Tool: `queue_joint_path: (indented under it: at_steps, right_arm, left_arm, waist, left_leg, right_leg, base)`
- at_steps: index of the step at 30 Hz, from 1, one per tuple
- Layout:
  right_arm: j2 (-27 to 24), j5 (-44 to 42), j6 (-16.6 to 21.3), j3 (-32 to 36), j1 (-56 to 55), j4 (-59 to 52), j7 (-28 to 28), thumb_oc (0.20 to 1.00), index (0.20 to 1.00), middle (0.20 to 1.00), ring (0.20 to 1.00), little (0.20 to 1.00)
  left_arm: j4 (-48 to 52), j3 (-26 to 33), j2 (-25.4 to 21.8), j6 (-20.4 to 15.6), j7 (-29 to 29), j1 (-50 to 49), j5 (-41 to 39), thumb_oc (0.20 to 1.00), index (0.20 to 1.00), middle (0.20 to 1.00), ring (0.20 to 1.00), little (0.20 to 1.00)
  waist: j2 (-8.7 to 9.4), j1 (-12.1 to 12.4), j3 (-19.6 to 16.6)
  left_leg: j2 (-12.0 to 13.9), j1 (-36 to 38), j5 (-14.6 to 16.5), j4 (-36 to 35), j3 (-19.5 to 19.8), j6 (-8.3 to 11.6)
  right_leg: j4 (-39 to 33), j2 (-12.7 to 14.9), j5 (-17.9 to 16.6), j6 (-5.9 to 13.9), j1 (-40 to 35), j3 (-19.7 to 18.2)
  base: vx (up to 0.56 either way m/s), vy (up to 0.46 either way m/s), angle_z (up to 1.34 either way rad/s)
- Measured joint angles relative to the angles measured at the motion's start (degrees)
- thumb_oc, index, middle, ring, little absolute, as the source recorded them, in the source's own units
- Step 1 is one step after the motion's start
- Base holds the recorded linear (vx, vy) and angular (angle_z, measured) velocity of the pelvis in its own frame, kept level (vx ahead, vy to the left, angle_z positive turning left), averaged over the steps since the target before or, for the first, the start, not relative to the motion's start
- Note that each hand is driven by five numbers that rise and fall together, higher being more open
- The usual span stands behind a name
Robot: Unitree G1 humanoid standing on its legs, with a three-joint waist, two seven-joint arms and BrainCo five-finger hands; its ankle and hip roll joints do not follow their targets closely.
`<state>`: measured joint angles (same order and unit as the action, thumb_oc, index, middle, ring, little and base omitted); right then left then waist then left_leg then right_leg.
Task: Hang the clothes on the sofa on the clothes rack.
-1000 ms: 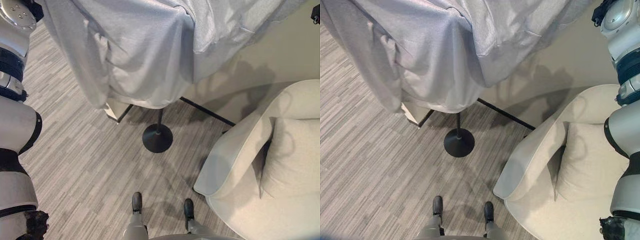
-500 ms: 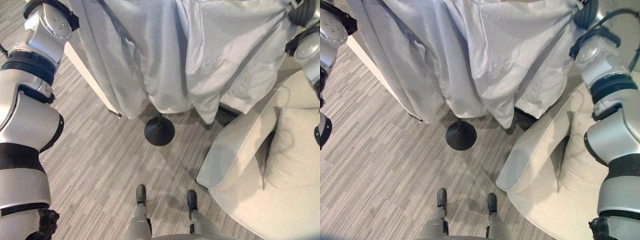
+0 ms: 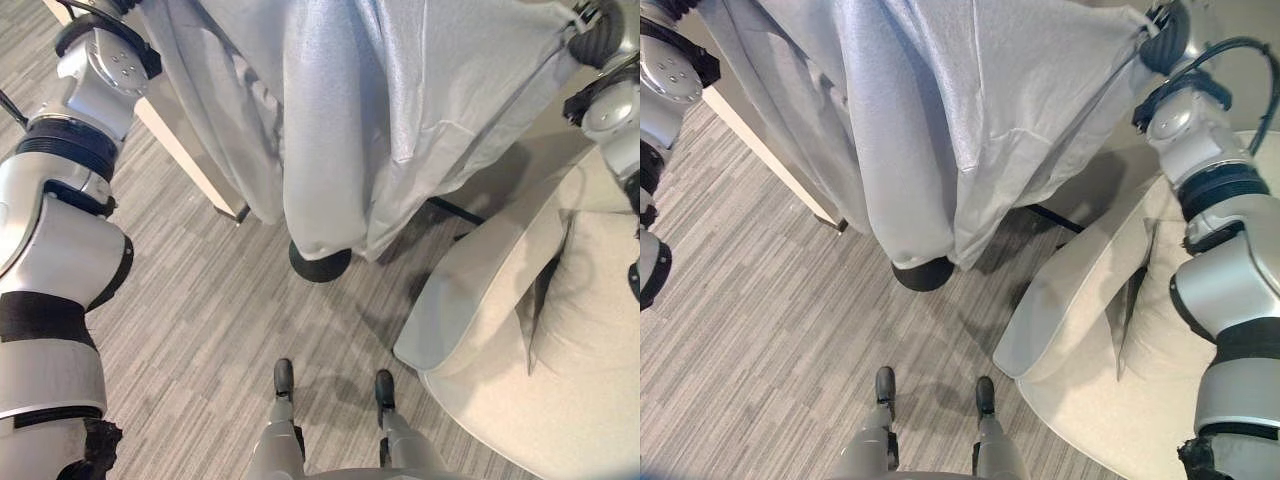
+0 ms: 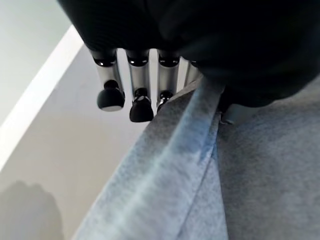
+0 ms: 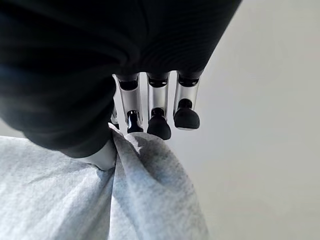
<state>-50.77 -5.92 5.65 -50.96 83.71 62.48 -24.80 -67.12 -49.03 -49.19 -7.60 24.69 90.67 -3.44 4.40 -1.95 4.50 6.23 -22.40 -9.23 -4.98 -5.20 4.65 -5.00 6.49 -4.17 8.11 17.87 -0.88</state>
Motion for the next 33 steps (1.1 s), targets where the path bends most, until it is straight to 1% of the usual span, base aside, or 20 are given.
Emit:
queue_joint_path:
  at_steps: [5,11,14,17,19,23,25,26,27,28,31,33]
  right_arm:
    - [-1.52,-0.08,0.26,1.57,0.00,-0.55,-0.15,0.200,0.200,0.200,0.200,0.200]
    - [-4.11,-0.99,0.30,2.48,1.40,-2.82,-2.24,0.200,0.200,0.200,0.200,0.200]
    - [-5.54,-1.07,0.51,1.84,5.22,-2.78,-2.77,0.200,0.200,0.200,0.200,0.200]
    - [-6.65,-2.08,1.17,-1.72,11.27,-1.98,-3.32,0.200,0.200,0.200,0.200,0.200]
    - [-6.36,-2.84,1.28,-5.87,16.45,-0.25,-3.29,0.200,0.200,0.200,0.200,0.200]
    - [-4.67,-4.22,1.27,-10.59,24.25,2.37,-3.23,0.200,0.200,0.200,0.200,0.200]
    - [-4.58,-4.34,1.32,-11.21,25.95,2.51,-3.25,0.200,0.200,0.200,0.200,0.200]
    - [-2.70,-5.11,0.90,-12.37,27.80,4.09,-3.16,0.200,0.200,0.200,0.200,0.200]
    - [-2.31,-5.56,1.02,-12.37,28.03,4.12,-3.16,0.200,0.200,0.200,0.200,0.200]
    - [-0.44,-6.57,0.23,-13.47,29.72,6.37,-3.12,0.200,0.200,0.200,0.200,0.200]
    - [0.36,-6.62,-0.43,-13.73,30.88,6.85,-3.18,0.200,0.200,0.200,0.200,0.200]
    - [0.58,-6.66,-1.64,-14.65,32.43,7.68,-3.44,0.200,0.200,0.200,0.200,0.200]
  left_arm:
    - [-0.02,-0.01,-0.79,0.05,0.01,0.03,0.00,0.200,0.200,0.200,0.200,0.200]
    - [1.32,-0.19,-2.19,0.07,0.11,1.73,-0.07,0.200,0.200,0.200,0.200,0.200]
    - [1.52,-1.24,-3.40,-0.01,0.29,5.33,-0.17,0.200,0.200,0.200,0.200,0.200]
    - [1.16,-4.85,-4.64,-0.19,0.62,10.61,-0.61,0.200,0.200,0.200,0.200,0.200]
    - [0.49,-7.62,-4.54,-0.37,0.55,14.31,-2.45,0.200,0.200,0.200,0.200,0.200]
    - [-0.53,-7.98,-3.71,-0.96,0.48,19.01,-5.22,0.200,0.200,0.200,0.200,0.200]
    - [-0.48,-8.02,-3.53,-1.19,0.48,20.11,-6.79,0.200,0.200,0.200,0.200,0.200]
    - [-1.55,-8.94,-3.44,-1.16,0.25,21.01,-8.54,0.200,0.200,0.200,0.200,0.200]
    - [-1.53,-8.99,-3.39,-1.19,0.10,21.02,-10.01,0.200,0.200,0.200,0.200,0.200]
    - [-2.77,-9.28,-3.00,-1.11,0.02,22.07,-12.67,0.200,0.200,0.200,0.200,0.200]
    - [-3.92,-8.75,-2.94,-1.07,0.02,22.98,-15.92,0.200,0.200,0.200,0.200,0.200]
    - [-5.55,-7.35,-3.95,-0.99,0.01,23.67,-18.16,0.200,0.200,0.200,0.200,0.200]
  waist:
    - [0.05,-0.11,0.05]
    - [-0.01,-0.27,0.15]
    - [-0.10,-0.29,0.26]
    - [-0.11,-0.36,0.26]
    - [-0.11,-0.35,0.25]
    - [-0.11,-0.41,0.15]
    - [-0.10,-0.37,0.08]
    - [-0.07,-0.45,0.05]
    - [-0.04,-0.43,0.03]
    - [-0.02,-0.44,0.01]
    - [0.11,-0.41,-0.18]
    - [0.23,-0.43,-0.85]
  left_leg:
    - [-0.01,1.62,0.00,0.00,-0.08,0.00]
    - [-0.03,1.63,0.00,-0.01,-0.12,0.01]
    - [-0.07,1.65,0.00,-0.01,-0.18,0.01]
    - [-0.07,1.74,-0.10,-0.01,-0.22,0.11]
    - [-0.07,1.82,-0.14,-0.01,-0.24,0.16]
    - [-0.05,2.77,-0.14,-0.01,-0.26,0.16]
    - [-0.03,2.81,-0.14,-0.01,-0.25,0.16]
    - [-0.03,2.75,-0.14,-0.01,-0.36,0.16]
    - [-0.02,2.68,-0.14,-0.01,-0.33,0.16]
    - [-0.01,2.14,-0.14,-0.01,-0.32,0.16]
    - [0.01,1.32,-0.17,-0.01,-0.28,0.13]
    - [0.03,-0.70,-0.18,0.00,-0.49,0.11]
  right_leg:
    - [0.00,-0.01,0.00,0.00,-1.55,0.06]
    - [-0.02,-0.02,0.00,0.00,-1.54,0.03]
    - [-0.02,0.01,0.01,0.01,-1.58,0.03]
    - [-0.02,0.01,0.00,0.00,-1.66,0.01]
    - [-0.02,0.02,-0.03,-0.03,-1.75,0.02]
    - [-0.02,0.02,-0.03,-0.04,-2.76,0.07]
    - [-0.02,0.00,-0.03,-0.04,-2.85,0.04]
    - [-0.02,0.00,-0.03,-0.04,-2.68,0.02]
    - [-0.02,0.00,-0.03,-0.04,-2.61,0.02]
    - [-0.02,0.00,-0.03,-0.04,-2.00,-0.08]
    - [-0.01,-0.01,-0.15,-0.19,-1.09,-0.17]
    - [0.00,-0.02,-0.35,-0.25,1.16,-0.54]
  base:
    - [0.00,0.000,0.00]
    - [0.01,0.003,0.00]
    - [0.02,0.005,0.00]
    - [0.02,0.002,0.00]
    - [0.03,-0.002,0.00]
    - [0.01,0.000,0.01]
    - [0.04,-0.007,0.01]
    - [0.04,-0.003,-0.03]
    - [0.03,0.002,-0.05]
    - [0.00,0.000,0.00]
    - [0.03,0.008,-0.02]
    - [0.03,0.012,-0.07]
